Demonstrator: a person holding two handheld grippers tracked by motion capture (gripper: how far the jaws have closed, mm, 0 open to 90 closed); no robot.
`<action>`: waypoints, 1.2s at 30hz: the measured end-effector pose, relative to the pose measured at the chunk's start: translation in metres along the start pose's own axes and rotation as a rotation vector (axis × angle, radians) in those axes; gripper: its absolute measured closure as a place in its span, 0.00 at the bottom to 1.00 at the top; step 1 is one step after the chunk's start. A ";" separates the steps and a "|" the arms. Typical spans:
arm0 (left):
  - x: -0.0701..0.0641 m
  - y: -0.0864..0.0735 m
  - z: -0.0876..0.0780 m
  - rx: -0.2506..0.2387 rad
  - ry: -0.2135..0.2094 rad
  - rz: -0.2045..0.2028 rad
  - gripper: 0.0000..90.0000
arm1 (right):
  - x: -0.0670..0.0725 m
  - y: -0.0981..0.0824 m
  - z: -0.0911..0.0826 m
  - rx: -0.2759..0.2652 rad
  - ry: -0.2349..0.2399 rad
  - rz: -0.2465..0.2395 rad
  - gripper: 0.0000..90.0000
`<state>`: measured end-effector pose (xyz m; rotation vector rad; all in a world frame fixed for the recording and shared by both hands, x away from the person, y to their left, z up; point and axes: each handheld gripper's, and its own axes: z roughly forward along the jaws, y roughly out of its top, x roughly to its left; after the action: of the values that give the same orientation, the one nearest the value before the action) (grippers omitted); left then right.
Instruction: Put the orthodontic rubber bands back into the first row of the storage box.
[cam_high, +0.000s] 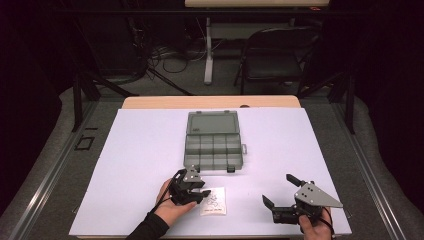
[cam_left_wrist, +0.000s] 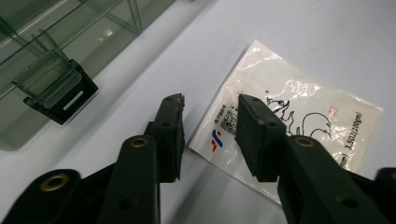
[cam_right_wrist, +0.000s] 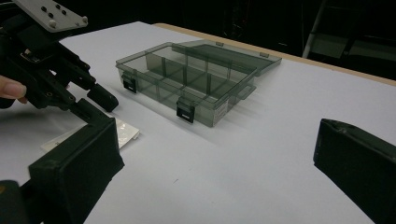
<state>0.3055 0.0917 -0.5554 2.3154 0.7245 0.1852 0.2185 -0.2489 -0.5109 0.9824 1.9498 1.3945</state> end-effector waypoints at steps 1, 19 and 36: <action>-0.001 0.000 0.000 0.002 0.005 0.004 0.71 | 0.000 0.000 0.000 0.005 0.001 -0.002 0.00; -0.005 -0.001 -0.001 -0.001 -0.006 0.070 0.98 | 0.000 -0.001 0.002 0.005 0.002 0.002 0.00; -0.002 0.003 -0.014 -0.047 -0.058 0.097 1.00 | -0.002 -0.002 0.002 0.005 -0.005 0.010 0.00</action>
<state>0.3009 0.0968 -0.5431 2.3029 0.5739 0.1764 0.2209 -0.2502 -0.5134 0.9979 1.9482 1.3916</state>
